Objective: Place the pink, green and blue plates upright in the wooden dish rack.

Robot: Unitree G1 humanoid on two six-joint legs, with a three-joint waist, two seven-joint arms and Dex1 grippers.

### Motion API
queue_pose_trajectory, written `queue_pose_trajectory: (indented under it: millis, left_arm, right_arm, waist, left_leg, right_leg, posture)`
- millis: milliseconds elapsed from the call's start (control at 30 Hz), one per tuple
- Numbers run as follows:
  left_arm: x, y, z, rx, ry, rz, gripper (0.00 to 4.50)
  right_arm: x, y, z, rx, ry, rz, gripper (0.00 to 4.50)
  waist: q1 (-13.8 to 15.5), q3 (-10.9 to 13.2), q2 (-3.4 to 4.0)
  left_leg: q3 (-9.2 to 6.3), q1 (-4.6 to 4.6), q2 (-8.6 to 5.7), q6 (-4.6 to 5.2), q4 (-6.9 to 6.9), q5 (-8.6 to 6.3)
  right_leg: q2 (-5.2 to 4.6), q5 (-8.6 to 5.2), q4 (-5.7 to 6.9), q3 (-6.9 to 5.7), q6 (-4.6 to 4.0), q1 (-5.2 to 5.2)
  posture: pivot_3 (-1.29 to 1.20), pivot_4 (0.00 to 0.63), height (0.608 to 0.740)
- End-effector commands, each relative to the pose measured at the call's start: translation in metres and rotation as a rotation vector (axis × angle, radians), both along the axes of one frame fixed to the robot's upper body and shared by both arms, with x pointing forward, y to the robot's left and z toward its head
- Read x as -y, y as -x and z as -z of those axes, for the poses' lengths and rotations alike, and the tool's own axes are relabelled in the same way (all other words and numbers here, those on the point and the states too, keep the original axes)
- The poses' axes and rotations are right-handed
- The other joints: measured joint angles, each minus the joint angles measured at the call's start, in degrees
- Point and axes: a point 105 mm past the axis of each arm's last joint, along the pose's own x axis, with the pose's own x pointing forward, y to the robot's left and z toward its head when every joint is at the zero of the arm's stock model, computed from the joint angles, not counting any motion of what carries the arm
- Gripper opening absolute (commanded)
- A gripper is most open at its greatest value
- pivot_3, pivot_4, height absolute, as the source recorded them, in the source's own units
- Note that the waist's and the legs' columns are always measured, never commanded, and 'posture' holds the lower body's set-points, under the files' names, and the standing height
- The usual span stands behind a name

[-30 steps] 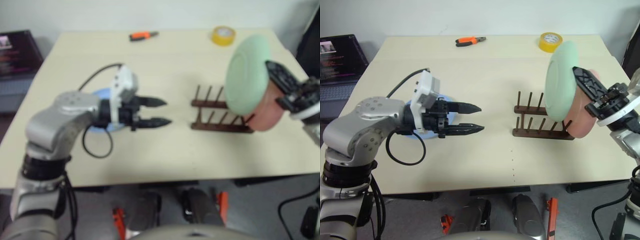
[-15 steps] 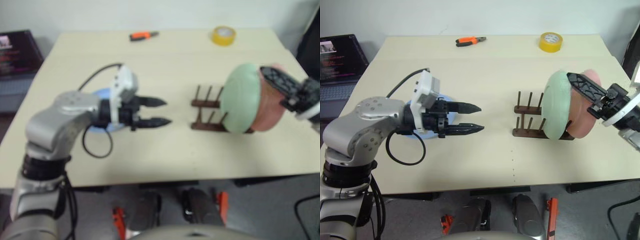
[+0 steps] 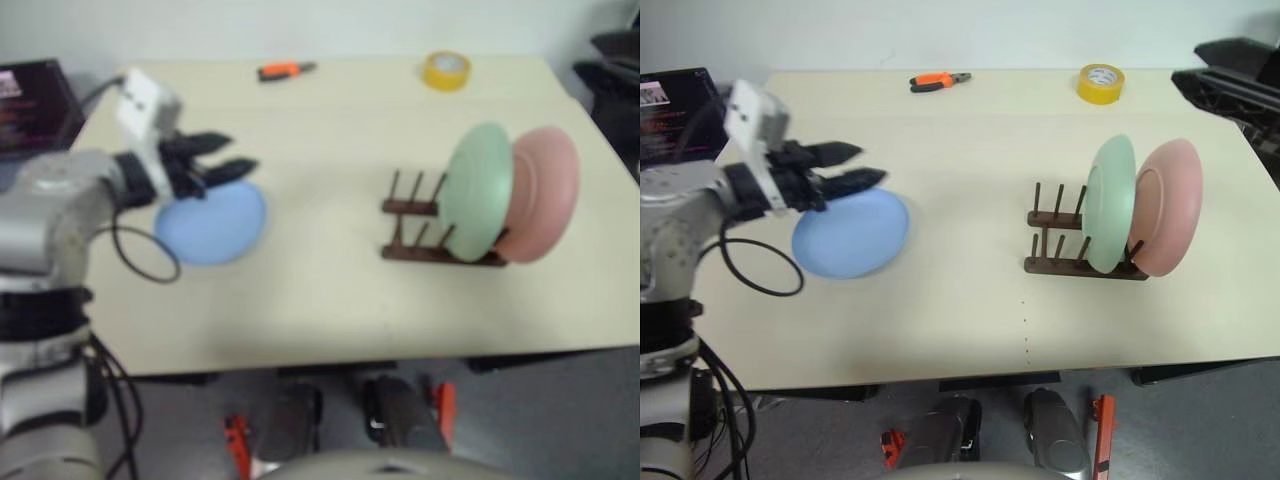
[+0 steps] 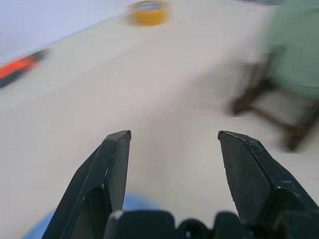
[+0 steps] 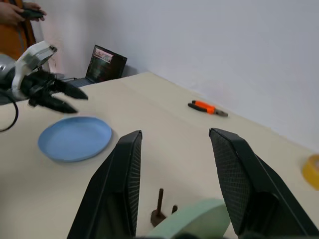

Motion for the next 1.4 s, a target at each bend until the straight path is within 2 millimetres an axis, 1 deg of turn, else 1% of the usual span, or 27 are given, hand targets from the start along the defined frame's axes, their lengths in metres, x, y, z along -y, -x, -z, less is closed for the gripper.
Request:
queue_pose_trajectory:
  millis: [33,133,200,300,400,467,533,733,833,933,967,1067,1133,1167,1200,1267,1333,1400]
  left_arm:
    - [-0.038,-0.011,-0.011,0.008,-0.025,-0.193,3.08]
    - [-0.064,-0.025,0.002,-0.059,-0.064,-0.334,3.08]
    - [-0.075,-0.03,0.016,-0.103,-0.085,-0.38,3.08]
    - [-0.086,-0.037,0.035,-0.15,-0.117,-0.43,3.08]
    - [-0.095,-0.039,0.043,-0.183,-0.095,-0.473,3.08]
    - [-0.102,-0.038,0.054,-0.215,-0.08,-0.495,3.08]
    - [-0.104,-0.037,0.066,-0.252,-0.075,-0.498,3.08]
    - [-0.105,-0.036,0.095,-0.331,-0.033,-0.521,3.08]
    - [-0.098,-0.035,0.108,-0.367,0.012,-0.506,3.08]
    - [-0.091,-0.033,0.119,-0.397,0.047,-0.495,2.46]
    - [-0.09,-0.033,0.122,-0.4,0.051,-0.498,2.16]
    - [-0.088,-0.033,0.122,-0.4,0.07,-0.499,1.05]
    - [-0.086,-0.032,0.118,-0.389,0.089,-0.498,0.35]
    - [-0.084,-0.032,0.115,-0.382,0.098,-0.496,0.09]
    - [-0.082,-0.032,0.112,-0.373,0.103,-0.492,0.02]
    - [-0.078,-0.033,0.104,-0.342,0.104,-0.491,0.02]
    - [-0.065,-0.038,0.079,-0.26,0.127,-0.475,0.02]
    - [-0.048,-0.042,0.048,-0.159,0.15,-0.457,0.02]
  right_arm:
    - [-0.012,0.006,-0.007,0.053,0.019,-0.059,2.28]
    - [-0.02,0.004,0.001,0.037,0.03,-0.092,2.28]
    - [-0.024,0.004,0.004,0.028,0.02,-0.112,2.28]
    - [-0.028,0.004,0.01,0.014,0.019,-0.122,2.28]
    - [-0.028,0.004,0.015,-0.002,0.03,-0.119,2.28]
    - [-0.03,0.006,0.017,-0.01,0.027,-0.124,2.28]
    - [-0.03,0.007,0.018,-0.013,0.023,-0.128,2.28]
    - [-0.031,0.007,0.019,-0.022,0.028,-0.13,2.28]
    - [-0.033,0.007,0.019,-0.023,0.03,-0.135,2.28]
    - [-0.037,0.007,0.02,-0.028,0.037,-0.149,2.32]
    - [-0.038,0.007,0.02,-0.03,0.039,-0.154,2.32]
    - [-0.041,0.007,0.022,-0.037,0.047,-0.165,2.32]
    - [-0.046,0.003,0.033,-0.06,0.095,-0.161,2.32]
    - [-0.047,0.001,0.038,-0.071,0.116,-0.158,2.32]
    - [-0.049,-0.001,0.042,-0.079,0.133,-0.156,2.32]
    - [-0.051,-0.003,0.048,-0.088,0.159,-0.163,2.32]
    - [-0.058,-0.007,0.058,-0.089,0.215,-0.169,2.32]
    - [-0.069,-0.012,0.069,-0.073,0.279,-0.185,2.32]
  waist:
    - [0.1,0.0,0.0]
    - [0.3,0.0,0.0]
    - [0.5,0.0,0.0]
    - [0.7,0.0,0.0]
    - [1.0,0.0,-0.03]
    - [1.1,0.0,-0.03]
    - [1.0,0.0,-0.03]
    - [1.2,0.0,-0.04]
    - [1.1,0.0,-0.04]
    - [1.2,0.0,-0.05]
    - [1.2,0.0,-0.07]
    - [1.2,0.0,-0.07]
    - [1.3,-0.1,-0.08]
    - [1.3,-0.1,-0.1]
    - [1.3,-0.1,-0.1]
    - [1.3,-0.1,-0.1]
    - [1.4,-0.1,-0.11]
    - [1.5,-0.1,-0.14]
  left_leg:
    - [-0.01,-0.01,0.0,0.0,0.0,0.0]
    - [-0.04,-0.06,-0.03,0.0,0.04,0.0]
    - [-0.03,-0.07,-0.04,-0.01,0.04,0.0]
    - [-0.02,-0.14,-0.06,-0.06,0.03,0.03]
    - [-0.06,-0.38,-0.06,-0.18,0.06,0.09]
    - [-0.02,-0.53,-0.07,-0.19,0.08,0.1]
    - [0.0,-0.55,-0.07,-0.2,0.07,0.11]
    - [0.01,-0.55,-0.08,-0.15,0.13,0.08]
    - [0.02,-0.54,-0.07,-0.14,0.15,0.07]
    - [0.02,-0.55,-0.07,-0.16,0.16,0.09]
    - [0.02,-0.55,-0.08,-0.16,0.17,0.09]
    - [0.03,-0.54,-0.08,-0.15,0.18,0.08]
    - [0.03,-0.52,-0.08,-0.14,0.19,0.08]
    - [0.02,-0.51,-0.08,-0.14,0.19,0.08]
    - [0.01,-0.49,-0.07,-0.14,0.2,0.07]
    - [0.01,-0.49,-0.08,-0.13,0.21,0.07]
    - [0.01,-0.5,-0.08,-0.16,0.24,0.09]
    - [-0.01,-0.52,-0.09,-0.19,0.26,0.11]
  right_leg:
    - [-0.01,0.0,-0.03,-0.01,0.0,0.0]
    - [-0.04,0.05,-0.05,-0.02,0.06,-0.01]
    - [-0.05,0.06,-0.06,-0.01,0.06,-0.02]
    - [-0.07,0.06,-0.06,0.0,0.05,-0.11]
    - [-0.07,0.08,-0.03,-0.03,0.04,-0.32]
    - [-0.08,0.09,0.0,0.0,0.05,-0.51]
    - [-0.09,0.09,0.04,0.02,0.05,-0.55]
    - [-0.1,0.1,0.22,0.04,0.04,-0.61]
    - [-0.1,0.11,0.25,0.04,0.03,-0.61]
    - [-0.1,0.11,0.25,0.04,0.03,-0.62]
    - [-0.1,0.11,0.26,0.04,0.02,-0.62]
    - [-0.1,0.11,0.28,0.04,0.02,-0.62]
    - [-0.1,0.11,0.31,0.04,0.03,-0.61]
    - [-0.1,0.11,0.31,0.04,0.02,-0.6]
    - [-0.1,0.12,0.32,0.02,0.02,-0.58]
    - [-0.1,0.14,0.32,0.02,0.04,-0.57]
    - [-0.1,0.17,0.31,0.02,0.07,-0.56]
    - [-0.1,0.17,0.29,0.01,0.08,-0.56]
  posture:
    - [0.0,0.15,0.74]
    - [0.0,0.15,0.74]
    - [0.0,0.15,0.74]
    - [0.0,0.15,0.74]
    - [0.0,0.15,0.74]
    - [0.0,0.15,0.74]
    - [0.0,0.15,0.74]
    - [0.0,0.15,0.74]
    - [0.0,0.15,0.74]
    - [0.0,0.15,0.74]
    - [0.0,0.15,0.74]
    - [0.0,0.15,0.74]
    - [0.0,0.15,0.74]
    - [0.0,0.15,0.74]
    - [0.0,0.15,0.74]
    - [0.0,0.15,0.74]
    - [0.0,0.15,0.74]
    - [0.0,0.15,0.74]
